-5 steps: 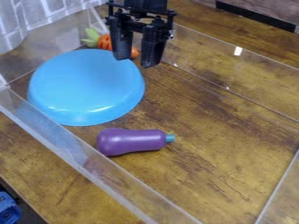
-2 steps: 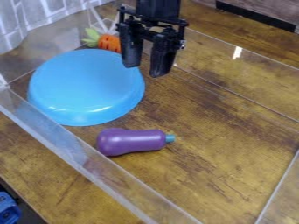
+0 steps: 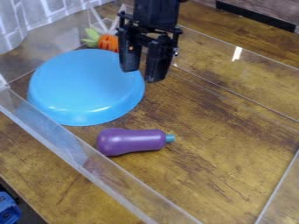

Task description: Move the carrot to the right side

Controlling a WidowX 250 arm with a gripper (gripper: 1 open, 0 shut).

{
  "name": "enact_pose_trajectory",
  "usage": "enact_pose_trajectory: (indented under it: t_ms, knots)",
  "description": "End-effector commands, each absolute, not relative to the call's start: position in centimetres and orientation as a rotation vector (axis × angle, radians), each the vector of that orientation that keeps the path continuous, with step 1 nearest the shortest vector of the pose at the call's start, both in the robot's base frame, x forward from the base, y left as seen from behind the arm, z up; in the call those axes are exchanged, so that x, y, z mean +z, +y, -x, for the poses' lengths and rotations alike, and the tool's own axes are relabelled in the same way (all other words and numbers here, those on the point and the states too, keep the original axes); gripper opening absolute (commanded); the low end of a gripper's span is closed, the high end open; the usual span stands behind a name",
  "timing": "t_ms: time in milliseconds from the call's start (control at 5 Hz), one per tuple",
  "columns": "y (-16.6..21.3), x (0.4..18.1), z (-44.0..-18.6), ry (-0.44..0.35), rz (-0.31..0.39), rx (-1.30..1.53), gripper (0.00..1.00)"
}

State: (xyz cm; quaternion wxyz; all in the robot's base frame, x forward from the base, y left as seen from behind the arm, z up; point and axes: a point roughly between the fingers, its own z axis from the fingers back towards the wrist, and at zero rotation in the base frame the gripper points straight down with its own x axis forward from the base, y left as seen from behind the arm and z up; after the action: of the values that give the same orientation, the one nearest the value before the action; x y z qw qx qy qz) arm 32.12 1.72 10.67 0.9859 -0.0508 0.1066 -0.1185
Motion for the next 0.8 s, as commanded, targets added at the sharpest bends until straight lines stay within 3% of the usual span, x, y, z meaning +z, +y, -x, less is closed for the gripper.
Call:
enact_pose_trajectory:
  t_ms: [0, 600]
  knots:
    - [2.1, 12.2, -33.9, 0.169, 0.086, -0.315, 0.00]
    - [0.4, 12.4, -33.3, 0.180, 0.073, -0.416, 0.00]
